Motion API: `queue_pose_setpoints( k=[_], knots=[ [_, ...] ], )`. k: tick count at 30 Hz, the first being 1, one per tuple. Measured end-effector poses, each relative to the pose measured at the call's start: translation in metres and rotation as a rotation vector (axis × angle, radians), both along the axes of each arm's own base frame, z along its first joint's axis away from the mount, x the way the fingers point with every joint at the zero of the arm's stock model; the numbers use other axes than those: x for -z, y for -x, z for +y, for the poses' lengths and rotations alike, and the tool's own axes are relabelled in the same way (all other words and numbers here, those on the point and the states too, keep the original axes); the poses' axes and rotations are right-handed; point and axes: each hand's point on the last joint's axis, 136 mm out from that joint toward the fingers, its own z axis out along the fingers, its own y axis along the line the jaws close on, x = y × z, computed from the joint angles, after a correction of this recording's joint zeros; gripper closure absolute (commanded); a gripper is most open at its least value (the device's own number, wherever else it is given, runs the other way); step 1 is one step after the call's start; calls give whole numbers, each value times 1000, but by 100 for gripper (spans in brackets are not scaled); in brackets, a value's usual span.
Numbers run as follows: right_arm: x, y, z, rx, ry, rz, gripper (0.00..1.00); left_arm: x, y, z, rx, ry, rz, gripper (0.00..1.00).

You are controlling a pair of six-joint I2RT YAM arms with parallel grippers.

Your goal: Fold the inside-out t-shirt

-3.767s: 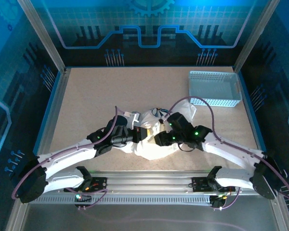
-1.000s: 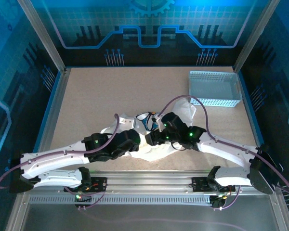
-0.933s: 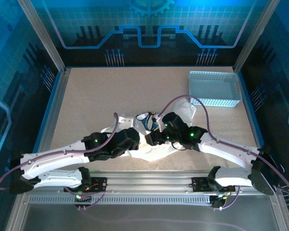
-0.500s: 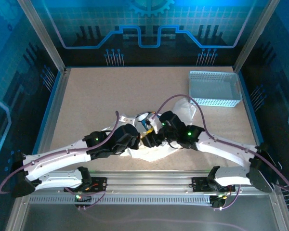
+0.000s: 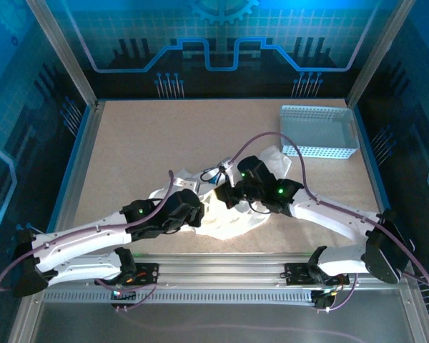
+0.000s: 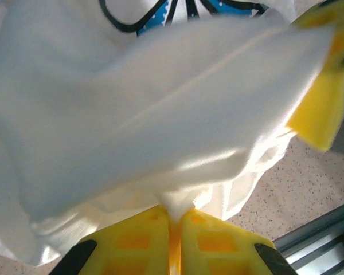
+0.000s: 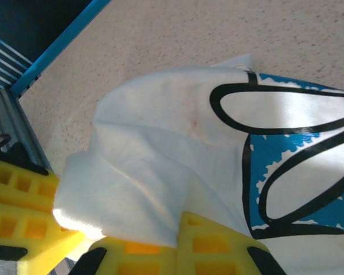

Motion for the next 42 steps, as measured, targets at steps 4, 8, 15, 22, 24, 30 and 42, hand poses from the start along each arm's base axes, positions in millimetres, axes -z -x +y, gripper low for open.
queue_pose_setpoints(
  k=[4,8,15,22,24,30,42],
  knots=[
    [-4,-2,-3,27,-12,4,100,1,0,0,1,-5,1,88],
    [-1,-5,-8,61,-3,23,100,2,0,0,7,-8,-1,99],
    [38,-39,-39,221,71,149,100,-19,-3,-4,20,66,-50,100],
    [64,-62,-48,296,169,243,100,-62,-6,7,9,199,-147,100],
    [69,-76,-51,326,184,259,100,-75,-7,14,-3,236,-179,100],
    [69,-77,-43,302,208,255,53,-83,-15,36,-71,300,-228,100],
    [-15,1,-25,188,70,66,53,-62,-25,18,-52,290,-169,100]
  ],
)
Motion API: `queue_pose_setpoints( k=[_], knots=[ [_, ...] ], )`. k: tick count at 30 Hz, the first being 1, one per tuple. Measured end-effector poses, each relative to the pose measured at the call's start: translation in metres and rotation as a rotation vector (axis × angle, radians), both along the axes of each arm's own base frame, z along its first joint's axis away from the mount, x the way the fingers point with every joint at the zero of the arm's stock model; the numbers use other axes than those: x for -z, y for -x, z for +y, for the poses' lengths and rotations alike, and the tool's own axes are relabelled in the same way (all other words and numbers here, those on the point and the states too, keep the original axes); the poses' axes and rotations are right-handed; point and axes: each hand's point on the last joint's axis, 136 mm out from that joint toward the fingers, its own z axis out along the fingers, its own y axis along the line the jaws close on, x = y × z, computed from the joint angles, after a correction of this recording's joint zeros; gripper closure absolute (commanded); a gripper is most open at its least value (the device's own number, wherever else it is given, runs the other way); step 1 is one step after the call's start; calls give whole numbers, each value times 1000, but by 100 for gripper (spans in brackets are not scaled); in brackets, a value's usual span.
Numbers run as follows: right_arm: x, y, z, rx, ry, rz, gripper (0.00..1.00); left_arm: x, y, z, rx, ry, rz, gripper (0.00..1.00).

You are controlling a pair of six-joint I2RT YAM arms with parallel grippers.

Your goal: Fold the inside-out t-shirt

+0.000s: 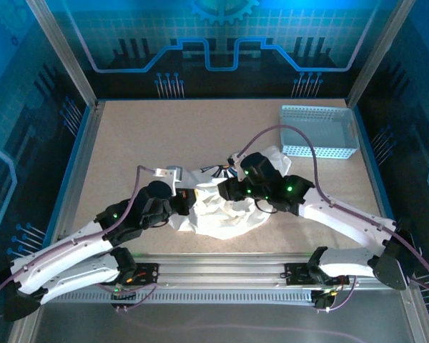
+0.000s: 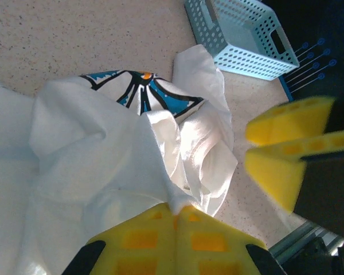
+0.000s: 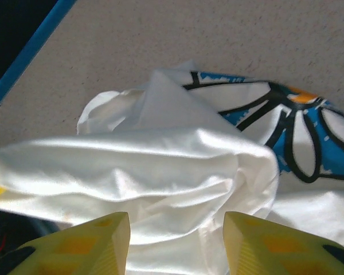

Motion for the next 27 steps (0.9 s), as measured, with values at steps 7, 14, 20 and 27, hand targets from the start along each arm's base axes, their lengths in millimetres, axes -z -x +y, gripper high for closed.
queue_pose_setpoints(
  k=[7,14,20,27],
  knots=[
    [65,16,22,59,47,232,50,2,3,1,6,25,3,100],
    [83,6,34,143,-7,289,54,22,9,-9,52,38,58,100],
    [112,-2,39,192,43,335,57,19,9,-17,74,72,63,100],
    [111,-6,36,206,56,311,99,23,9,-14,62,60,71,100]
  ],
)
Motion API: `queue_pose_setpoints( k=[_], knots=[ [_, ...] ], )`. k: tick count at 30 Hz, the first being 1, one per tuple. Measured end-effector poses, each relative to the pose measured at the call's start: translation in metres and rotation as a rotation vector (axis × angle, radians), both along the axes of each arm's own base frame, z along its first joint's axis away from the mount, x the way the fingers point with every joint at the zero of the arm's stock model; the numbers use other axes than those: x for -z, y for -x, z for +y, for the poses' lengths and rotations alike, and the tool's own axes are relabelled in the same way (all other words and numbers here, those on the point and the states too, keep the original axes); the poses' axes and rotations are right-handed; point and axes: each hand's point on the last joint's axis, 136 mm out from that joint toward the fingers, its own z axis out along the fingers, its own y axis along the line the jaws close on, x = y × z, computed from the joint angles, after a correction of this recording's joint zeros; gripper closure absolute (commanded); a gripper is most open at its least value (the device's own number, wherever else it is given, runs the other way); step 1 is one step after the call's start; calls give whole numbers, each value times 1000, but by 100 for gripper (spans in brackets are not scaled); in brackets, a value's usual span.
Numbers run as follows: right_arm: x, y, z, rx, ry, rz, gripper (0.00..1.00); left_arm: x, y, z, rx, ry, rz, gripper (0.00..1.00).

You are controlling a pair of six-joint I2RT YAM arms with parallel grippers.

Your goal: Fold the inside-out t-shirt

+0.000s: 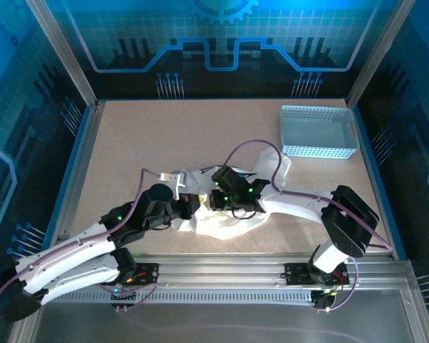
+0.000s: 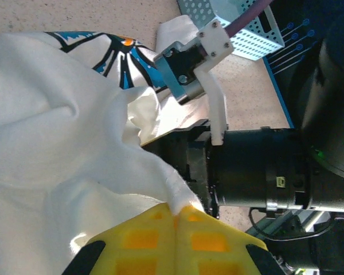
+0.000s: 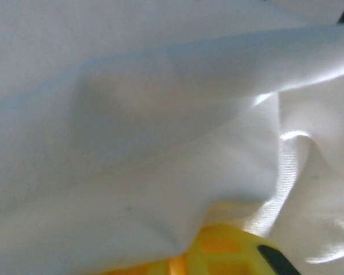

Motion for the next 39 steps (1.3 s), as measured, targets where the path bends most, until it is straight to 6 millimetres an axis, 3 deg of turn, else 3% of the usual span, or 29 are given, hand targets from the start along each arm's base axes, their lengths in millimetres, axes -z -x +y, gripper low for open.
queue_pose_setpoints(
  k=[3,7,10,13,15,18,22,23,26,27,30,34,37,39],
  knots=[
    [-20,0,-4,-20,-23,-59,100,5,-4,8,-33,-25,12,100],
    [-70,9,-16,-72,-148,-176,100,18,-17,31,-124,-68,49,100],
    [-107,15,-29,-104,-288,-258,100,32,-34,51,-211,-100,97,100],
    [-125,21,-40,-125,-385,-304,100,56,-46,66,-278,-140,187,100],
    [-124,23,-47,-125,-420,-309,100,73,-49,71,-300,-159,254,100],
    [-102,17,-66,-71,-462,-272,100,92,-51,72,-304,-169,333,100],
    [-56,9,-100,50,-464,-174,100,96,-50,65,-273,-142,365,100],
    [-52,10,-101,52,-460,-160,95,95,-51,63,-264,-132,363,100],
    [-51,8,-96,34,-433,-148,61,91,-52,57,-239,-106,353,100],
    [-50,6,-95,36,-405,-143,55,90,-52,55,-228,-104,348,100],
    [-50,2,-93,30,-257,-155,50,88,-47,45,-183,-110,333,100],
    [-74,1,-89,-16,-81,-251,49,82,-32,19,-72,-122,295,100],
    [-94,10,-75,-102,-20,-329,46,72,-27,10,-37,-104,261,100],
    [-94,19,-60,-172,10,-348,42,63,-28,8,-33,-80,233,100]
  ],
)
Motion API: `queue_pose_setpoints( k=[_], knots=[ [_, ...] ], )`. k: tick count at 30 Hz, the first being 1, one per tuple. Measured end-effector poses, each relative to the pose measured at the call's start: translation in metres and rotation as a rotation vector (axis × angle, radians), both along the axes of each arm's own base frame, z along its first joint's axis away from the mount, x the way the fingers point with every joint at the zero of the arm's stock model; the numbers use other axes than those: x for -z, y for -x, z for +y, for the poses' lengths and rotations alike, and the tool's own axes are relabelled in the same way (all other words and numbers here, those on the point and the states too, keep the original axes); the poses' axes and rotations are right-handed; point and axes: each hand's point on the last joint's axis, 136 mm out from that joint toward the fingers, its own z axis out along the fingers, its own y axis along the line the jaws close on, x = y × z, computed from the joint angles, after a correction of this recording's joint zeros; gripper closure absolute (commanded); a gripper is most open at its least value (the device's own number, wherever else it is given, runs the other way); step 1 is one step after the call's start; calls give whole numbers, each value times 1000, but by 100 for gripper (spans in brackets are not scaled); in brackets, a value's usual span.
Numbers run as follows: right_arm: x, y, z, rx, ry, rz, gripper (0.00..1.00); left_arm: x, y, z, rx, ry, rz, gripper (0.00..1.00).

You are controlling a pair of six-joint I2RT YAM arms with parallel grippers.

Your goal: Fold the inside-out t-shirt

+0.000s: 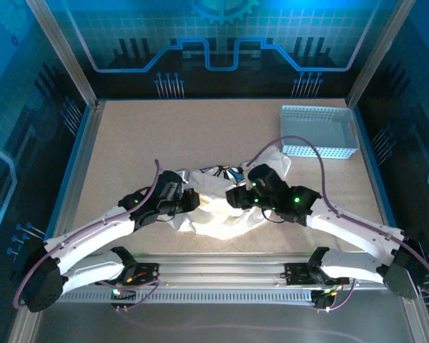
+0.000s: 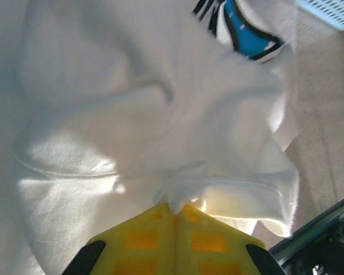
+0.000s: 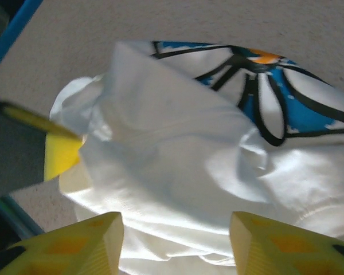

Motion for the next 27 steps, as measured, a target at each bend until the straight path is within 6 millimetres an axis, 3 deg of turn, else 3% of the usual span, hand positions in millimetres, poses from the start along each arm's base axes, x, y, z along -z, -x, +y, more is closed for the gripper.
queue_pose_setpoints(
  k=[5,9,15,22,27],
  knots=[
    [37,13,24,-105,161,5,30,-14,-2,-4,5,38,-45,100],
    [41,22,32,-141,213,-35,26,-15,-2,-5,7,42,-49,100],
    [32,-5,23,-24,265,-85,28,-17,-2,-7,15,53,-53,100],
    [45,-33,7,69,348,-71,28,-21,1,-13,40,75,-57,100],
    [42,-52,-20,169,410,-71,30,-26,2,-13,51,79,-78,100]
  ],
)
